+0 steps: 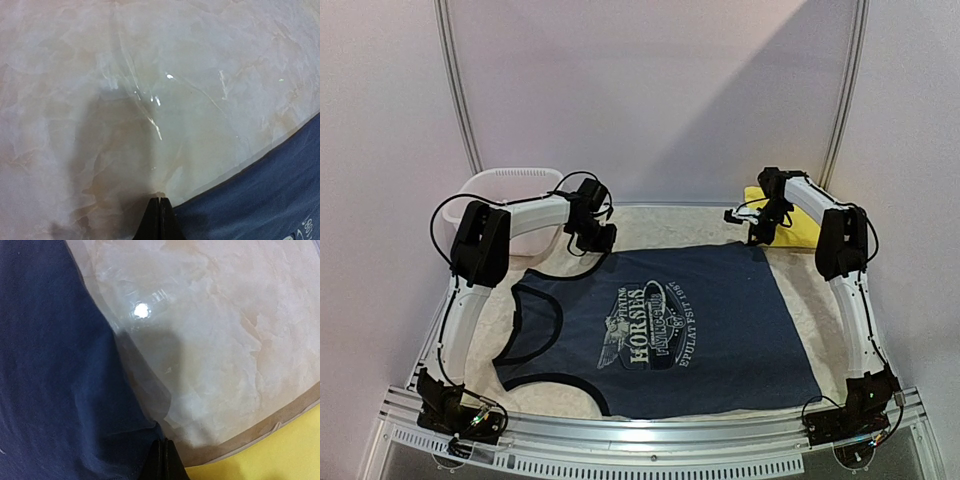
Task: Fold and stack the mixed laundry pile
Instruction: Pick up the flattened tank top from the center of the board.
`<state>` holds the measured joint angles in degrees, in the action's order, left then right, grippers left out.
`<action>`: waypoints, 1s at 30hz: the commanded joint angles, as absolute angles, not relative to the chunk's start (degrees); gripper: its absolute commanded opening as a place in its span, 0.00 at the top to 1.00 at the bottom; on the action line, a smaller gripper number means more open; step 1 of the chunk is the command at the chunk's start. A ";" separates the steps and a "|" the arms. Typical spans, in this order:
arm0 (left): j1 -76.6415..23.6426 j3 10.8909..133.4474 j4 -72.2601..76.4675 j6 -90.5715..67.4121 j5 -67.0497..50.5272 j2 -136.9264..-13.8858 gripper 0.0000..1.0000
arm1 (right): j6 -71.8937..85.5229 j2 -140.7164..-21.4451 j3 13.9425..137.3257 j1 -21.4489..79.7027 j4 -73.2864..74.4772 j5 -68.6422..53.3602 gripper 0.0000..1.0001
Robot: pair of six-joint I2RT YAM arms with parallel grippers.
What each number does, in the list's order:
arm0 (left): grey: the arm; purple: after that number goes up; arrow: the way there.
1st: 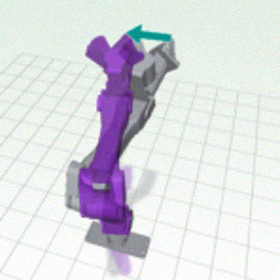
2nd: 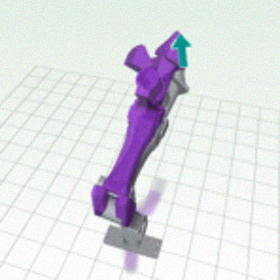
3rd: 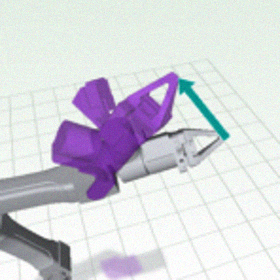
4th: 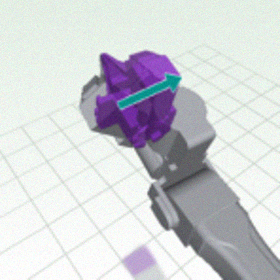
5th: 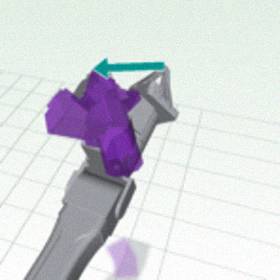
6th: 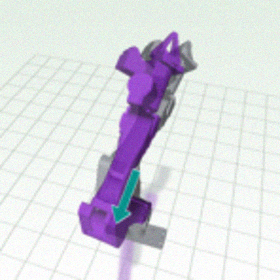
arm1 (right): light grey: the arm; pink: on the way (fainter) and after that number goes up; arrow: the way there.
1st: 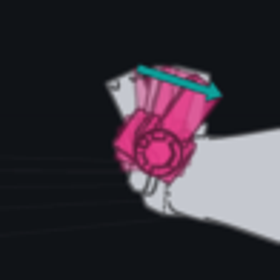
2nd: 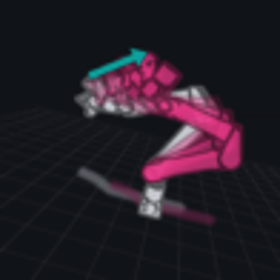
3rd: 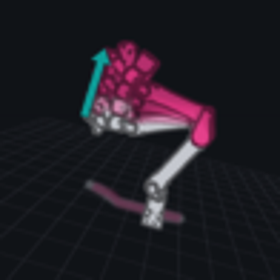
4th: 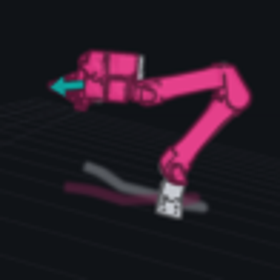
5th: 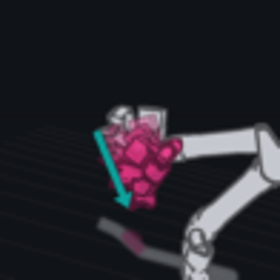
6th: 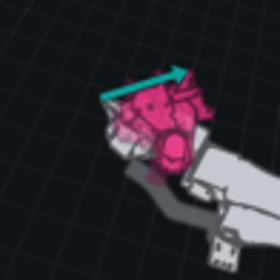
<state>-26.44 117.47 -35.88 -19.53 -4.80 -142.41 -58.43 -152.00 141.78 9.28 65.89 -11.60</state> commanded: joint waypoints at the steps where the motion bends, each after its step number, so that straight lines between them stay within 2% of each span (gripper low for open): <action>1: -25.77 116.43 -35.76 -18.73 -5.44 -139.93 1.00 | -53.72 -148.40 138.38 10.03 64.36 -15.74 1.00; 10: -25.85 111.76 -31.46 -17.74 -4.48 -133.98 1.00 | -49.92 -136.25 128.99 9.93 59.14 -17.17 1.00; 22: -26.23 108.72 -29.87 -17.48 -5.39 -131.17 1.00 | -50.28 -139.25 126.93 9.77 59.01 -13.33 0.99; 26: -26.32 109.10 -30.58 -17.01 -5.18 -131.48 1.00 | -50.62 -141.12 126.96 9.76 59.37 -13.03 0.93; 30: -26.29 109.61 -31.12 -16.44 -5.02 -131.93 1.00 | -50.72 -142.79 127.19 9.99 58.44 -11.78 0.75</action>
